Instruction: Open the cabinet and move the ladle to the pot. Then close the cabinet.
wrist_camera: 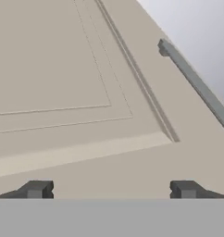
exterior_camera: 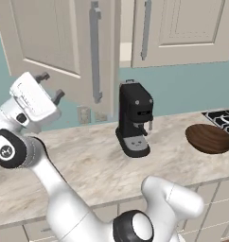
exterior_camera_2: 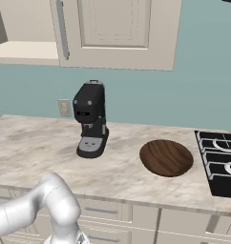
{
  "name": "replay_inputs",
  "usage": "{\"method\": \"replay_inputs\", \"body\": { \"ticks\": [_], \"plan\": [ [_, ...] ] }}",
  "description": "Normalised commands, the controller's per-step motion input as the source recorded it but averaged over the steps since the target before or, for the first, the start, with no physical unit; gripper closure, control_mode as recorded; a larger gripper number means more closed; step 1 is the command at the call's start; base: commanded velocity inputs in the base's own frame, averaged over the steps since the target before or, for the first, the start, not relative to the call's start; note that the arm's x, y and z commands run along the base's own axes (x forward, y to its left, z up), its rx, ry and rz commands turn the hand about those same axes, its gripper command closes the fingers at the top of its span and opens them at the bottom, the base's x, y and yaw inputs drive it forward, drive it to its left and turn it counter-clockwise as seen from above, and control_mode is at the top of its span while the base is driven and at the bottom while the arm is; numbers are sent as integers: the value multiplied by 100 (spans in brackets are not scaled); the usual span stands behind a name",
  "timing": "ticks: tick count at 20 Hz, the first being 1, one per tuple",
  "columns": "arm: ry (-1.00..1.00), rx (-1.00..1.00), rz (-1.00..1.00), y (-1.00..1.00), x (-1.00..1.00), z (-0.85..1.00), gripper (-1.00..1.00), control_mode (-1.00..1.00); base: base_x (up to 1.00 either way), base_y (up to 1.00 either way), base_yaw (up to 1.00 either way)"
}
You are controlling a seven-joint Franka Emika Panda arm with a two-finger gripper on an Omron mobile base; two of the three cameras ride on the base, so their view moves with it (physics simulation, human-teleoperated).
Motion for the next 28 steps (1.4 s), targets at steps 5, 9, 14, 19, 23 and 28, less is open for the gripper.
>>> {"method": "replay_inputs", "body": {
  "ticks": [5,9,14,19,23,28],
  "plan": [
    [0,0,2,-85,27,12,-100,-100,0,0,0],
    [0,0,9,-78,49,13,-100,-100,0,0,0],
    [2,3,26,-72,59,12,-100,-100,0,0,0],
    [6,6,32,-77,70,10,-100,-100,0,0,0],
    [13,9,36,-78,80,16,-100,-100,0,0,0],
    [16,10,36,-74,73,28,-100,-100,0,0,0]
  ]
}}
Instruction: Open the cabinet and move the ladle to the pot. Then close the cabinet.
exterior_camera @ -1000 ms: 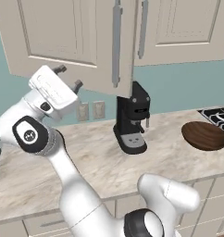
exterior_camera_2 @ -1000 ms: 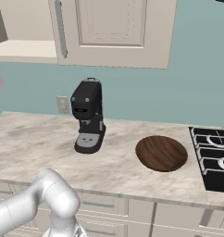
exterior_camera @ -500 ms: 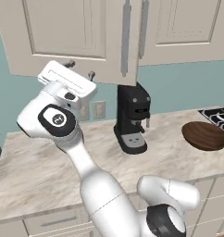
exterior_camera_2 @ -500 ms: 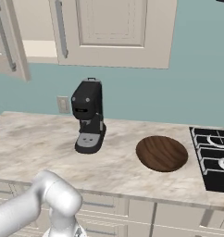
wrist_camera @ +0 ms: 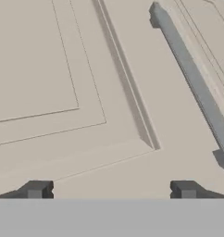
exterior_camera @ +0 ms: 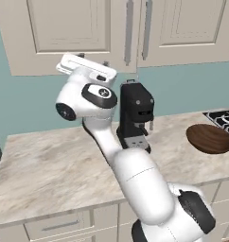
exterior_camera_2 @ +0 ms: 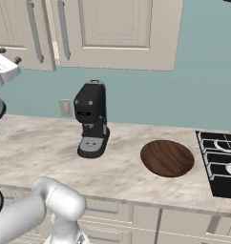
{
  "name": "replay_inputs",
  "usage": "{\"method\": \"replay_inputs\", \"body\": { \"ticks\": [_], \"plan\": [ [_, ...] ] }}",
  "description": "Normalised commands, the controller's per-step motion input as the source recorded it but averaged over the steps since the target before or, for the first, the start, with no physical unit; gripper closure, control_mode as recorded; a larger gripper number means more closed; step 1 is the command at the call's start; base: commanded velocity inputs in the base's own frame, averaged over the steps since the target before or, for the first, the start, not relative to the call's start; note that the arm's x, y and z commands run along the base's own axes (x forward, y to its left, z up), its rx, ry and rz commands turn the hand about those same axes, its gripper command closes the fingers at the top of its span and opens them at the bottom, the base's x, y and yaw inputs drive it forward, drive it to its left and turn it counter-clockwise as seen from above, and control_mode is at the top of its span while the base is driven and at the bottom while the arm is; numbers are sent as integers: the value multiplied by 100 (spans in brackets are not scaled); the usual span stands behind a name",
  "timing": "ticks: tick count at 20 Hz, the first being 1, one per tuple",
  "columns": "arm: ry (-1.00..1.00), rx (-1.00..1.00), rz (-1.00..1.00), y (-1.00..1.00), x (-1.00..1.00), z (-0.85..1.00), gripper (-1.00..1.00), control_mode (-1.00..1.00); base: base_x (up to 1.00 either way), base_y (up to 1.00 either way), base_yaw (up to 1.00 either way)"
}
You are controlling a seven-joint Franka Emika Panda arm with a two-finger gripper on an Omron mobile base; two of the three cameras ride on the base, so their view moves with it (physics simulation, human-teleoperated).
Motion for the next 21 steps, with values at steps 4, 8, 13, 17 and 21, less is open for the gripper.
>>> {"method": "replay_inputs", "body": {
  "ticks": [4,8,13,17,21],
  "plan": [
    [18,7,31,-58,58,39,-100,-100,0,0,0],
    [19,5,25,-50,53,37,-100,-100,0,0,0],
    [20,5,21,-28,41,40,-100,-100,0,0,0],
    [12,1,12,-6,0,27,-100,-100,0,0,0],
    [2,0,0,0,-16,16,-100,-100,0,0,0]
  ]
}}
